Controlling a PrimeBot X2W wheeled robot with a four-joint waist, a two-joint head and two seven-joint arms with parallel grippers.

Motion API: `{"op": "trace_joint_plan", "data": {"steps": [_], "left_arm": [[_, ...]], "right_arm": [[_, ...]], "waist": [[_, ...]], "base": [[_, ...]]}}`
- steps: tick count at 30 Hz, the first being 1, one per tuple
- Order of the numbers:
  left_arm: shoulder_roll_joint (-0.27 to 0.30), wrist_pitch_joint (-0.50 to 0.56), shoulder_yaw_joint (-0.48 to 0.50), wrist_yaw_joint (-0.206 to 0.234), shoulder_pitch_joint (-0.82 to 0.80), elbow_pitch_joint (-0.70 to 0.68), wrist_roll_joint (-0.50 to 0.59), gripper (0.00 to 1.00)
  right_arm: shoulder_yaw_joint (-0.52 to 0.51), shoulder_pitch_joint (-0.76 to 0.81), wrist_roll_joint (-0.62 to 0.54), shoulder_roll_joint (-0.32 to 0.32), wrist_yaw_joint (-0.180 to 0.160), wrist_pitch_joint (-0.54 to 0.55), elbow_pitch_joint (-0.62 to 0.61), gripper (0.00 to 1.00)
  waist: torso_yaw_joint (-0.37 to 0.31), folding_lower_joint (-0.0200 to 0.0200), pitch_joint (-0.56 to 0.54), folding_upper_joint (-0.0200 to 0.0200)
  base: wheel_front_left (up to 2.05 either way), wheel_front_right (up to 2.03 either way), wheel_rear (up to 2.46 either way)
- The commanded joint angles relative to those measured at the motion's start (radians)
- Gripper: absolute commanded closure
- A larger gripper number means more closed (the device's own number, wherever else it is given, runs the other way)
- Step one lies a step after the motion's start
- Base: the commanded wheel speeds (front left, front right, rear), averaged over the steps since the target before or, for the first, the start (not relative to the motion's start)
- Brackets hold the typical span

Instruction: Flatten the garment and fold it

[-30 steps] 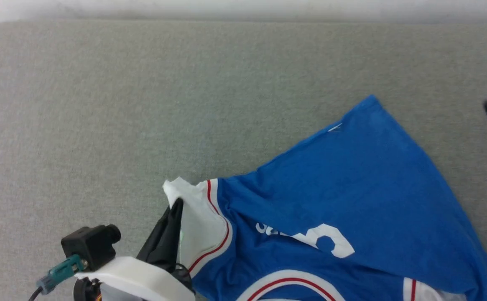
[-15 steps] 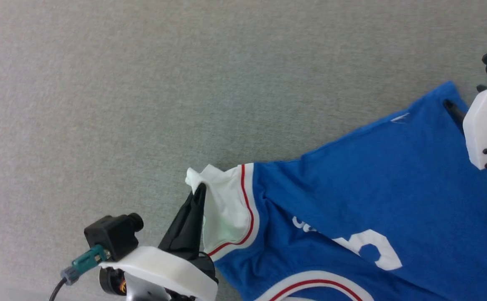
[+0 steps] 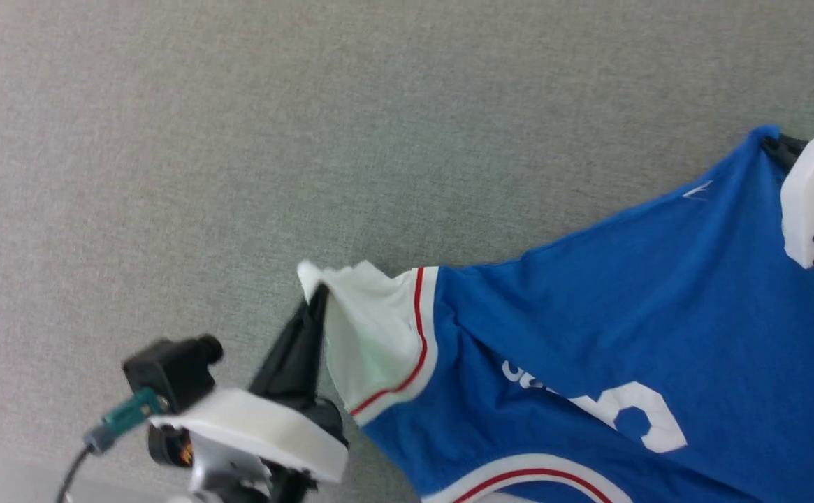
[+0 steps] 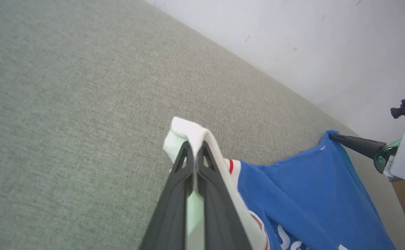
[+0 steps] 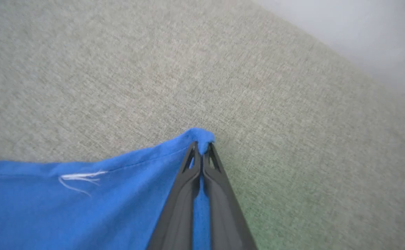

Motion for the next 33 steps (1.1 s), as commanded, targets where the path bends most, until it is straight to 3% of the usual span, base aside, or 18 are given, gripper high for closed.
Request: {"op": "trace_joint_plan", "data": {"steps": [1, 8, 15, 28, 33], "left_arm": [[0.012, 0.003, 0.011, -0.004, -0.041, -0.002, 0.009, 1.00], [0.116, 0.079, 0.048, -0.001, -0.247, 0.058, 0.117, 1.00], [0.210, 0.145, 0.054, -0.048, -0.591, 0.184, 0.238, 1.00], [0.240, 0.227, 0.045, -0.159, -1.089, 0.441, 0.265, 1.00], [0.235, 0.298, 0.061, -0.168, -1.213, 0.480, 0.234, 1.00]], "right_arm": [[-0.009, 0.001, 0.001, 0.015, -0.001, -0.032, 0.003, 1.00], [-0.104, -0.017, -0.028, 0.067, -0.001, -0.208, -0.010, 1.00], [-0.172, -0.120, -0.091, 0.113, -0.001, -0.312, -0.020, 1.00], [-0.123, -0.366, -0.072, 0.210, -0.001, -0.250, -0.016, 1.00], [-0.109, -0.423, -0.042, 0.220, -0.001, -0.182, -0.055, 1.00]], "waist": [[-0.060, -0.0001, -0.072, -0.0001], [-0.150, -0.0001, -0.230, -0.0001], [-0.228, -0.0001, -0.353, -0.0001], [-0.332, -0.0001, -0.443, -0.0001], [-0.348, -0.0001, -0.416, -0.0001]], "base": [[0.00, 0.00, 0.00], [0.00, 0.00, 0.00], [0.00, 0.00, 0.00], [0.00, 0.00, 0.00], [0.00, 0.00, 0.00]]}}
